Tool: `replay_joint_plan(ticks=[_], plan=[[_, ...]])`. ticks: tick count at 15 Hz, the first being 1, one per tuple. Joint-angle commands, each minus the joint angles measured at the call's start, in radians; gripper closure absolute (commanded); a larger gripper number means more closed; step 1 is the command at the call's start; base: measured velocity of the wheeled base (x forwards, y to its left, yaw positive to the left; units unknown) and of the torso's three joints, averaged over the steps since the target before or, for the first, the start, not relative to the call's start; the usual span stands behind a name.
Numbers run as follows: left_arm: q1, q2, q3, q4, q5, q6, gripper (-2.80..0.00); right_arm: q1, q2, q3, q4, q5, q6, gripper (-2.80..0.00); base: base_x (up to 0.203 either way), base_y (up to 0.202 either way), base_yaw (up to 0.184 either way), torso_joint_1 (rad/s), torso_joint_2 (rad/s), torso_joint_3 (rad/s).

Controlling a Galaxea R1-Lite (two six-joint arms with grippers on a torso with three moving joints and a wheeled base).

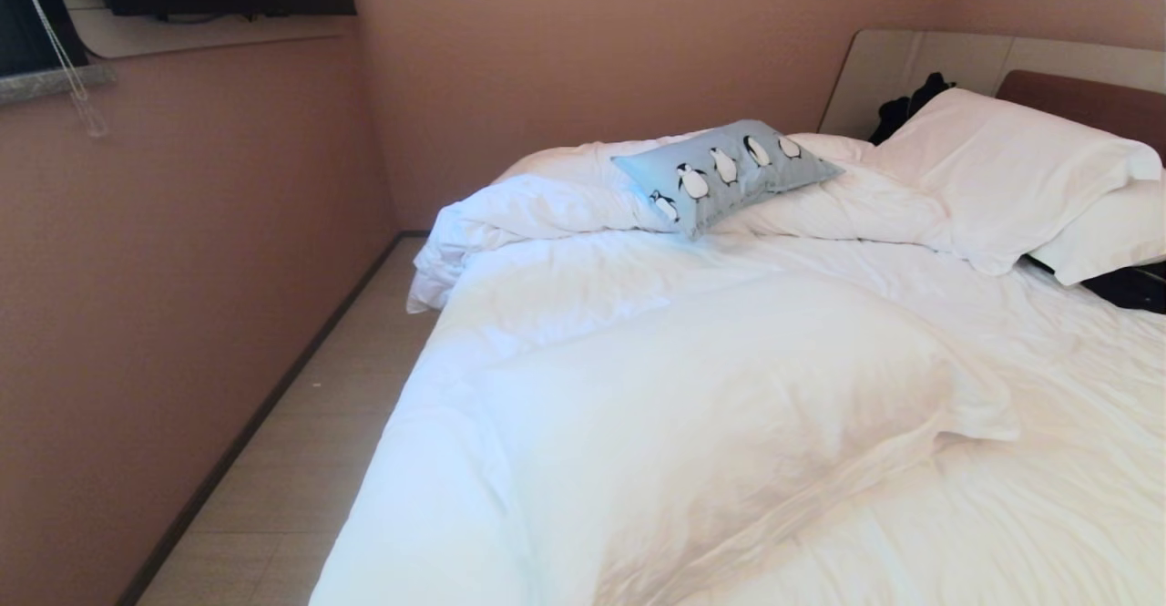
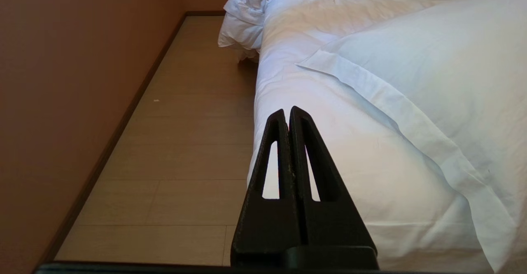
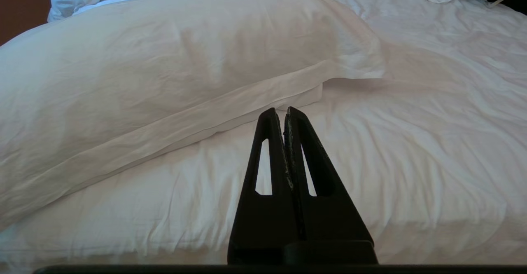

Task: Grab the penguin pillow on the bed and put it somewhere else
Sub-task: Pick up the pillow

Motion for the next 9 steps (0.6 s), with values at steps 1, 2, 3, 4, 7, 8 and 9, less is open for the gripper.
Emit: replay_joint_plan(ticks=[1, 2, 3, 4, 7, 8, 9], plan=[[0.000, 0.000, 0.001, 0.000, 0.000, 0.000, 0.00, 0.000, 0.000, 0.000, 0.000, 0.000, 0.000, 0.00, 0.000, 0.000, 0.000, 0.000, 0.00, 0.000], [0.000, 0.000, 0.000, 0.000, 0.000, 0.000, 0.00, 0.000, 0.000, 0.000, 0.000, 0.000, 0.000, 0.00, 0.000, 0.000, 0.000, 0.000, 0.00, 0.000], [0.000, 0.000, 0.001, 0.000, 0.000, 0.000, 0.00, 0.000, 0.000, 0.000, 0.000, 0.000, 0.000, 0.00, 0.000, 0.000, 0.000, 0.000, 0.00, 0.000], [0.000, 0.000, 0.001, 0.000, 0.000, 0.000, 0.00, 0.000, 0.000, 0.000, 0.000, 0.000, 0.000, 0.00, 0.000, 0.000, 0.000, 0.000, 0.00, 0.000], [0.000, 0.000, 0.000, 0.000, 0.000, 0.000, 0.00, 0.000, 0.000, 0.000, 0.000, 0.000, 0.001, 0.00, 0.000, 0.000, 0.000, 0.000, 0.00, 0.000], [0.000, 0.000, 0.001, 0.000, 0.000, 0.000, 0.00, 0.000, 0.000, 0.000, 0.001, 0.000, 0.001, 0.00, 0.000, 0.000, 0.000, 0.000, 0.00, 0.000], [0.000, 0.000, 0.000, 0.000, 0.000, 0.000, 0.00, 0.000, 0.000, 0.000, 0.000, 0.000, 0.001, 0.00, 0.000, 0.000, 0.000, 0.000, 0.00, 0.000]])
